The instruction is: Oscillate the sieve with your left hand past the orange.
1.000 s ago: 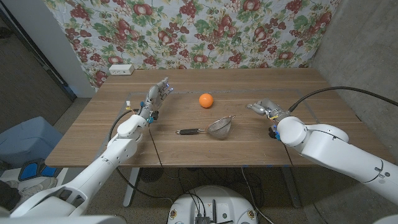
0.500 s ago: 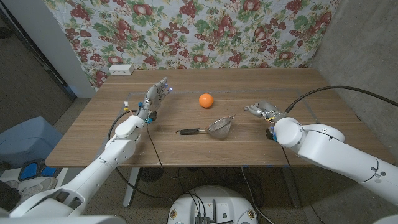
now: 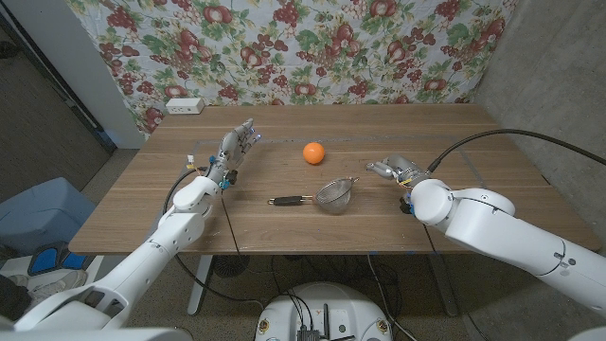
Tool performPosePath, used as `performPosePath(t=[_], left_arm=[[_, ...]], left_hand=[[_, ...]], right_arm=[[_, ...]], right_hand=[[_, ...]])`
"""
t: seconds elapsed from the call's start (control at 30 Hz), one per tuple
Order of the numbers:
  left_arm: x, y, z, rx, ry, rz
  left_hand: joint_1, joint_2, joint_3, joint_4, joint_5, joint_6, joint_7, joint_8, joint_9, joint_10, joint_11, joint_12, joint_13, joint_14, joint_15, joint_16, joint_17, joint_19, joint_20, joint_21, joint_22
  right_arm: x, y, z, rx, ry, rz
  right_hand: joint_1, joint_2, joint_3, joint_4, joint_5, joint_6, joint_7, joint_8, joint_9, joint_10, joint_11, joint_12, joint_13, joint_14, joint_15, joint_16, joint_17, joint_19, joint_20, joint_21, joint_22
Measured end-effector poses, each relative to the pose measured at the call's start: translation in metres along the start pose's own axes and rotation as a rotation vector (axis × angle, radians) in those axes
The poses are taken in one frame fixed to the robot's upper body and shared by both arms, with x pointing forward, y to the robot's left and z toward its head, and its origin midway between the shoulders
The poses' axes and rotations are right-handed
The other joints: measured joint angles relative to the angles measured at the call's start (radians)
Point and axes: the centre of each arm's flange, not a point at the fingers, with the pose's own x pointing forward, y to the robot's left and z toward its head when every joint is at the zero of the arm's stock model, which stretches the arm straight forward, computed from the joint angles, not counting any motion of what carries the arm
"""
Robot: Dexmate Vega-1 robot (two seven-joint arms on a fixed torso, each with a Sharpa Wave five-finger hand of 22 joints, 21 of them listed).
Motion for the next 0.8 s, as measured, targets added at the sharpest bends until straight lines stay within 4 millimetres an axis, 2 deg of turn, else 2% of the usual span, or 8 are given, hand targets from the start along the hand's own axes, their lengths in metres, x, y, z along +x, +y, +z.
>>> performPosePath(t=[0.1,0.2,0.33,0.4,0.47,0.5,0.67,0.8], left_arm=[[0.0009,0.0007,-0.0002,-0.001,0.0,0.0],[0.0023,0.0017,-0.0003,-0.002,0.001,-0.002],[0.0042,0.0025,-0.0007,-0.003,0.002,-0.003],[0.0051,0.0024,-0.0009,-0.003,0.002,-0.004],[0.0056,0.0027,-0.0012,-0.004,0.003,-0.003],[0.0059,0.0029,-0.0015,-0.004,0.004,-0.003],[0.0079,0.0033,-0.0017,-0.005,0.004,-0.002],[0.0086,0.0035,-0.0021,-0.006,0.005,-0.002]], left_hand=[[0.0,0.0,0.0,0.0,0.0,0.0,0.0,0.0,0.0,0.0,0.0,0.0,0.0,0.0,0.0,0.0,0.0,0.0,0.0,-0.004,0.0],[0.0,0.0,0.0,0.0,0.0,0.0,0.0,0.0,0.0,0.0,0.0,0.0,0.0,0.0,0.0,0.0,0.0,0.0,0.0,-0.004,0.0],[0.0,0.0,0.0,0.0,0.0,0.0,0.0,0.0,0.0,0.0,0.0,0.0,0.0,0.0,0.0,0.0,0.0,0.0,0.0,-0.004,0.0],[0.0,0.0,0.0,0.0,0.0,0.0,0.0,0.0,0.0,0.0,0.0,0.0,0.0,0.0,0.0,0.0,0.0,0.0,0.0,-0.004,0.0],[0.0,0.0,0.0,0.0,0.0,0.0,0.0,0.0,0.0,0.0,0.0,0.0,0.0,0.0,0.0,0.0,0.0,0.0,0.0,-0.004,0.0],[0.0,0.0,0.0,0.0,0.0,0.0,0.0,0.0,0.0,0.0,0.0,0.0,0.0,0.0,0.0,0.0,0.0,0.0,0.0,-0.004,0.0],[0.0,0.0,0.0,0.0,0.0,0.0,0.0,0.0,0.0,0.0,0.0,0.0,0.0,0.0,0.0,0.0,0.0,0.0,0.0,-0.004,0.0],[0.0,0.0,0.0,0.0,0.0,0.0,0.0,0.0,0.0,0.0,0.0,0.0,0.0,0.0,0.0,0.0,0.0,0.0,0.0,-0.004,0.0]], right_arm=[[0.0009,0.0017,0.0018,-0.006,0.001,-0.001],[0.0017,0.0018,0.0029,-0.012,0.004,-0.006],[0.0033,0.0025,0.0046,-0.02,0.006,-0.008],[0.0044,0.0027,0.0055,-0.025,0.007,-0.009],[0.0053,0.0032,0.006,-0.028,0.008,-0.008],[0.0063,0.0036,0.0066,-0.03,0.008,-0.006],[0.0096,0.0049,0.009,-0.04,0.007,-0.001],[0.0099,0.0047,0.0092,-0.043,0.006,-0.001]], right_hand=[[0.001,-0.001,-0.003,-0.003,-0.008,0.01,0.0,0.0,0.0,0.007,0.0,0.0,0.002,0.02,-0.002,0.008,0.0,0.007,0.0,0.003,0.0],[0.001,-0.021,-0.007,-0.007,-0.016,0.019,0.005,0.008,0.0,0.026,0.001,0.008,0.005,0.04,-0.004,0.015,0.0,0.018,0.004,0.005,0.0],[0.001,-0.022,-0.016,-0.007,-0.023,0.028,0.004,0.008,0.005,0.031,0.005,0.008,0.006,0.061,0.0,0.022,0.003,0.029,0.007,0.008,0.0],[0.015,-0.036,-0.018,-0.004,-0.028,0.028,0.004,0.008,0.005,0.037,-0.001,0.01,0.011,0.064,-0.004,0.022,0.003,0.032,0.004,0.008,0.001],[0.015,-0.036,-0.023,-0.004,-0.032,0.028,0.004,0.008,0.005,0.041,0.002,0.015,0.011,0.064,-0.004,0.026,0.006,0.032,0.004,0.008,0.002],[0.005,-0.046,-0.029,-0.002,-0.036,0.028,0.004,0.008,0.005,0.041,0.002,0.015,0.014,0.064,-0.004,0.026,0.007,0.032,0.004,0.008,0.003],[0.004,-0.047,-0.041,0.003,-0.048,0.038,0.007,0.008,0.005,0.052,0.0,0.019,0.02,0.082,0.001,0.037,0.012,0.032,0.004,0.008,0.003],[-0.006,-0.057,-0.045,0.0,-0.051,0.048,0.01,0.008,0.009,0.066,0.002,0.023,0.027,0.103,-0.003,0.047,0.017,0.053,0.005,0.015,0.003]])
